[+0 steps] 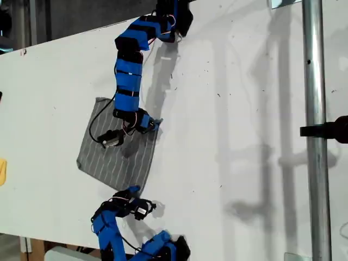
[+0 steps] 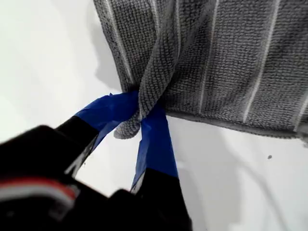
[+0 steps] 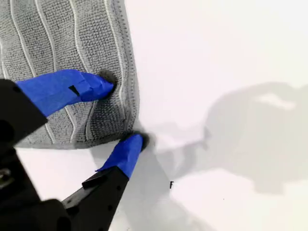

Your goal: Grasp corners of a towel and fold twice.

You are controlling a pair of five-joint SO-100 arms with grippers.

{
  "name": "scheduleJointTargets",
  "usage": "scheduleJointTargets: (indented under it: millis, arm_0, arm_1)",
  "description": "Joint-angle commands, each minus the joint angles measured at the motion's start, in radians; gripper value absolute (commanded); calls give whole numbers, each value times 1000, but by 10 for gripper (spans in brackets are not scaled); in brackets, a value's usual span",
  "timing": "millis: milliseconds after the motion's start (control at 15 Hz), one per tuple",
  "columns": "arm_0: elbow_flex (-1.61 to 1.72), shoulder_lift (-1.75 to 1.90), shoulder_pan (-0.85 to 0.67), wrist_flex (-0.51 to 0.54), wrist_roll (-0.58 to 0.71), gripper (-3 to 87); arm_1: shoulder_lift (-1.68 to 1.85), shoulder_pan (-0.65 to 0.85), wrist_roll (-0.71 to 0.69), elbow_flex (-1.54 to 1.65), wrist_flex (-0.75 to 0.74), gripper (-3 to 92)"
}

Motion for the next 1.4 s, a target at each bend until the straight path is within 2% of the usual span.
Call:
scheduleJointTargets:
  millis: [0,133,400,733,933,1133,1267,1333]
  arm_0:
    - [-52,-15,-23,20,-11,74]
    - [-72,-31,-18,32,0,-26]
    - [-81,-18,2,52,-28,-27]
    - [-83,158,121,209,-115,-27]
    - [-5,337,362,284,-313,-28]
    - [57,503,687,302,-623,-28]
    - [69,545,925,278,-877,-29]
    - [71,540,1006,261,-963,-29]
  arm_1:
    - [94,-15,14,-18,-20,-3]
    - [94,-14,14,-12,-23,-3]
    - [95,-14,14,-2,-25,-3]
    - [135,-28,21,25,-20,-3]
    - [212,-83,63,120,-23,-3]
    - [276,-213,155,202,2,-3]
    - [319,-359,267,222,26,-3]
    - [330,-420,324,222,29,-3]
